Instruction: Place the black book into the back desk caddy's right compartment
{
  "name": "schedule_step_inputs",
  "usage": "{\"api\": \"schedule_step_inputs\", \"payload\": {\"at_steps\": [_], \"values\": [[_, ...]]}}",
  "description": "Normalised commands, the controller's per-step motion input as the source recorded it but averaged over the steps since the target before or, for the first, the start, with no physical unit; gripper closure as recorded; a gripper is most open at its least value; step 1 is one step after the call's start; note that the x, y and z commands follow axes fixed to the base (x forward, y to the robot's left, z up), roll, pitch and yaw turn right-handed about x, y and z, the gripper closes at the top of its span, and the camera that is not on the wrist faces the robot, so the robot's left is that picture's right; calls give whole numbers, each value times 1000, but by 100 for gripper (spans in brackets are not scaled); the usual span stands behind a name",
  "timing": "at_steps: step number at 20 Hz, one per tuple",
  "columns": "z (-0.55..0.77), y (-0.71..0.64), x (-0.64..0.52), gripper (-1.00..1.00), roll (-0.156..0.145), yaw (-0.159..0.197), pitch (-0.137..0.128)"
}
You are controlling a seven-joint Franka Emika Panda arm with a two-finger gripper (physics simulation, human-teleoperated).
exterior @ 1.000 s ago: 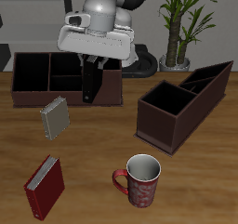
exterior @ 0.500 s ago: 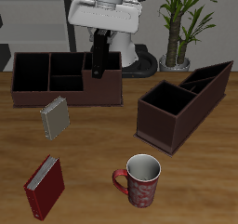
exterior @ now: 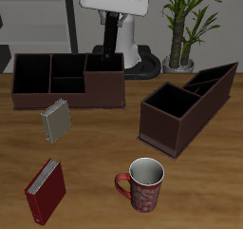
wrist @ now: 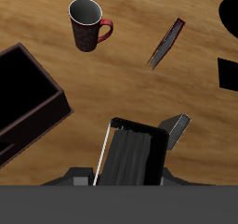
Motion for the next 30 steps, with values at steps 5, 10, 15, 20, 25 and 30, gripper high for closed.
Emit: {"api": "schedule_step_inputs", "payload": {"at_steps": [5, 10, 15, 20, 25, 30], "values": [[100, 222, -495, 100, 12, 55, -20], [62, 151, -432, 100, -5, 44, 7], [33, 95, -394, 100, 3, 21, 25], [12, 58, -316, 100, -13, 22, 9], [-62, -36, -289, 100, -11, 24, 25], [-64, -102, -79, 100, -36, -5, 18]]}}
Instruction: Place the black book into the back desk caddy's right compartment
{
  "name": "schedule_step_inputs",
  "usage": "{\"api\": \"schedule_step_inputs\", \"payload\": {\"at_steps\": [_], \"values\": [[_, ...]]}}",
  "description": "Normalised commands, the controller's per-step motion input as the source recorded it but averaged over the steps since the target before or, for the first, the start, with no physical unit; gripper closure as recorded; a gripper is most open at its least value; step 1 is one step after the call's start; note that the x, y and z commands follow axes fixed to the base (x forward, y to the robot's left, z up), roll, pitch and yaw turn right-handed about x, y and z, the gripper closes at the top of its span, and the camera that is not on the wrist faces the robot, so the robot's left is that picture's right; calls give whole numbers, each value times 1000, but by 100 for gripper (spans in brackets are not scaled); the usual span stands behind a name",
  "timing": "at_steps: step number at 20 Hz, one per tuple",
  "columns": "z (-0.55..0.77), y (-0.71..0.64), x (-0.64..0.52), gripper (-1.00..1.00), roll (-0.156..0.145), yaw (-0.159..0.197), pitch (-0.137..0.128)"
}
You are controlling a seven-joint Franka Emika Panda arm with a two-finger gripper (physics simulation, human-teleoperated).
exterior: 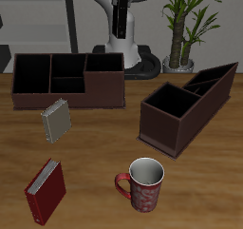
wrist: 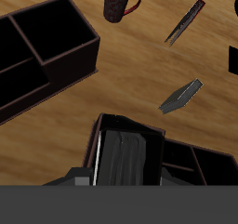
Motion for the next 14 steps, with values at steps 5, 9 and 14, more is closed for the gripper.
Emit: {"api": "schedule_step_inputs", "payload": {"at_steps": [5, 9, 14], "values": [[-84, -131, -13, 100, -25, -15, 21], [-77, -62, -40, 100, -12, -21, 29], [167, 127, -185, 100, 29, 3, -43]]}}
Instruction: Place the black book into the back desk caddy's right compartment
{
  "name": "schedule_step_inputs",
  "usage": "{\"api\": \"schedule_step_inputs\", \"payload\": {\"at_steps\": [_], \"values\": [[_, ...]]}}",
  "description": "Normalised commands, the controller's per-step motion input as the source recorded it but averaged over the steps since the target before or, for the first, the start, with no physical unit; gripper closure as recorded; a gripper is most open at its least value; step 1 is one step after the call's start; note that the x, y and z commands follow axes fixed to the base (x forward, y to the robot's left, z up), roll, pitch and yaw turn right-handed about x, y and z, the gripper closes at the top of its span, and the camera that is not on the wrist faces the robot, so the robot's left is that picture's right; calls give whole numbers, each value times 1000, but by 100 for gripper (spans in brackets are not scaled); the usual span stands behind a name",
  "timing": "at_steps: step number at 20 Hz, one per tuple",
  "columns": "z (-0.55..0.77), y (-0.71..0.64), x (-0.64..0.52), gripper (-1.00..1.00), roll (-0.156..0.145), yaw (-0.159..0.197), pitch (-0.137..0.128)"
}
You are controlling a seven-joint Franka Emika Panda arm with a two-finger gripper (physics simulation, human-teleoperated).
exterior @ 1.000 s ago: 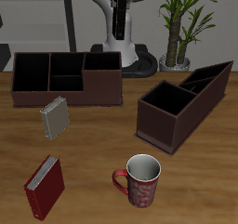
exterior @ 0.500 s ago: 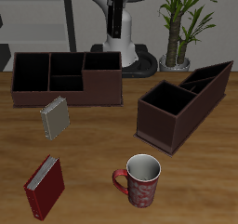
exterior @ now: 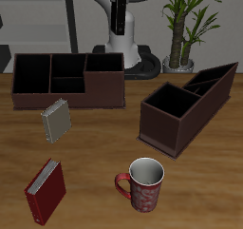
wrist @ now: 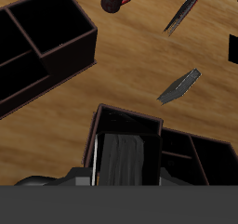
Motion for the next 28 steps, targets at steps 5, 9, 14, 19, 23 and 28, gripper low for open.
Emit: {"api": "schedule_step_inputs", "payload": {"at_steps": [5, 9, 14, 19, 23, 28], "values": [[92, 107, -97, 100, 35, 2, -25], [-35, -117, -66, 100, -5, -7, 7], [-29, -129, -5, 100, -22, -24, 10], [-95, -93, -57, 100, -14, -29, 20], [-122, -81, 33, 100, -18, -21, 26], [-241, -47, 82, 100, 0, -17, 48]]}}
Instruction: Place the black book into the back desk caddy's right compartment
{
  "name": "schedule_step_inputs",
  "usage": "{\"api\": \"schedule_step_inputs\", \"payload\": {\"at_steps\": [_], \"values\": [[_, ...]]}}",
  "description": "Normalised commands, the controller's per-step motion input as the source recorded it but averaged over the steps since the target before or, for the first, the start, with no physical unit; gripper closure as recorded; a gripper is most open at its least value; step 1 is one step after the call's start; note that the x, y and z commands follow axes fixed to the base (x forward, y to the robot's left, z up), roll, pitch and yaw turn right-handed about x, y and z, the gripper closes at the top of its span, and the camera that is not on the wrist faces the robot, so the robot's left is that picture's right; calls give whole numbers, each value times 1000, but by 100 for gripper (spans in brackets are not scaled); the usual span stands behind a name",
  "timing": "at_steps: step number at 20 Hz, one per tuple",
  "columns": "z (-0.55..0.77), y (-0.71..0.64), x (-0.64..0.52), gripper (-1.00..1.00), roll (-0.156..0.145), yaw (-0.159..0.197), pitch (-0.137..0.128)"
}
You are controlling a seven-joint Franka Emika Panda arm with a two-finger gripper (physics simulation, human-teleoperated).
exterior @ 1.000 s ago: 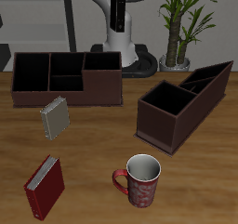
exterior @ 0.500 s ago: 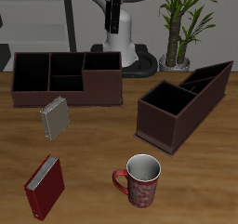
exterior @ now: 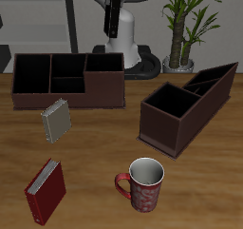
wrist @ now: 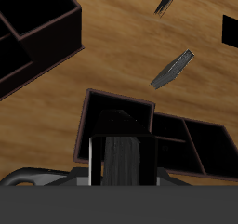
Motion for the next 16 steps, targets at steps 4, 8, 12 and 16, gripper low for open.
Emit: {"api": "schedule_step_inputs", "payload": {"at_steps": [4, 8, 12, 16], "values": [[-155, -68, 51, 100, -4, -14, 29], [-214, -98, 119, 100, -6, -6, 30], [-276, -118, 202, 100, -10, -8, 48], [-279, -147, 238, 100, -11, -31, 66]]}}
